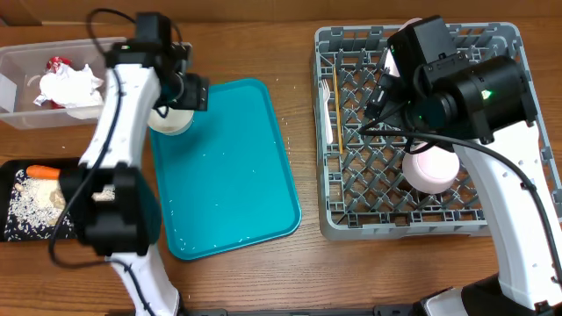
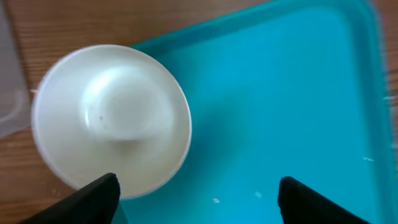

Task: Sort waste into correct bins and load items into the dishwasher rack
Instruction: 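Move the left gripper over the white bowl on the teal tray, then push the white bowl with the left gripper to the tray's center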

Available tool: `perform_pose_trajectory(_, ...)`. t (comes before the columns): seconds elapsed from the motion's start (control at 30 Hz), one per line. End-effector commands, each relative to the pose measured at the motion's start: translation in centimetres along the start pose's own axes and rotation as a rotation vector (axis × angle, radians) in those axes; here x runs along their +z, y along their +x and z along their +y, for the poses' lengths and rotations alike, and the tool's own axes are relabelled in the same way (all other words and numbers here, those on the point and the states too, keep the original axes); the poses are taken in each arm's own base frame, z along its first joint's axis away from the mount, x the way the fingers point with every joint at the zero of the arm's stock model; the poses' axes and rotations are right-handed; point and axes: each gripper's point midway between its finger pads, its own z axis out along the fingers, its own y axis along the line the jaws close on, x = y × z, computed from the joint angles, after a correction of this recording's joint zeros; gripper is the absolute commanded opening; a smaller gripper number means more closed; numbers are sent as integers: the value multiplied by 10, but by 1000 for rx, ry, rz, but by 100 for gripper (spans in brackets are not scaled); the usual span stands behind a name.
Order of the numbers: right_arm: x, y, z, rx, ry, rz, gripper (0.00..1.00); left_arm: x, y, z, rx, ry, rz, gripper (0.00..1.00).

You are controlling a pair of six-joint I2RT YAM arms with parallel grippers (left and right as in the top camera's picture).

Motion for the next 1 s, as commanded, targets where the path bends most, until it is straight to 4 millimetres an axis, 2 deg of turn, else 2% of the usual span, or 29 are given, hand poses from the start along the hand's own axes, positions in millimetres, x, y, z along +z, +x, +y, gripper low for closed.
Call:
perform_pose_trajectory(0.0,-3,-3,2,8,-11,-13,100,37,9,21,54,-108,76,84)
perform_pose_trajectory(0.1,-3,-3,2,8,-11,-14,100,54,9,35,55,-184,88,79)
perform_pose_trajectory(0.23,-3,-3,2,8,-11,-13,100,66,3,42,68,-207,73,75)
perform_pose_trajectory(0.3,-3,-3,2,8,-11,-14,100,69,4,41,85,-201,80,71)
perform_pose_trajectory(0.4,-3,-3,2,8,-11,-13,100,75,12,32,101,-156,115,58)
perform_pose_trajectory(0.63,-3,-3,2,8,-11,-14,100,88,35,20,109,-106,212,57)
perform_pose_trajectory(0.67,-3,-3,2,8,-11,-13,100,89,38,19,109,-104,224,54)
perform_pose_trajectory(0.7,-3,-3,2,8,-11,-13,100,90,43,19,106,-100,246,44)
perform_pose_trajectory(0.8,-3,-3,2,8,-11,-13,100,91,47,15,104,-76,261,26)
perform_pose_trajectory(0.97,-3,-3,2,8,-11,-14,100,83,46,3,101,-54,258,11)
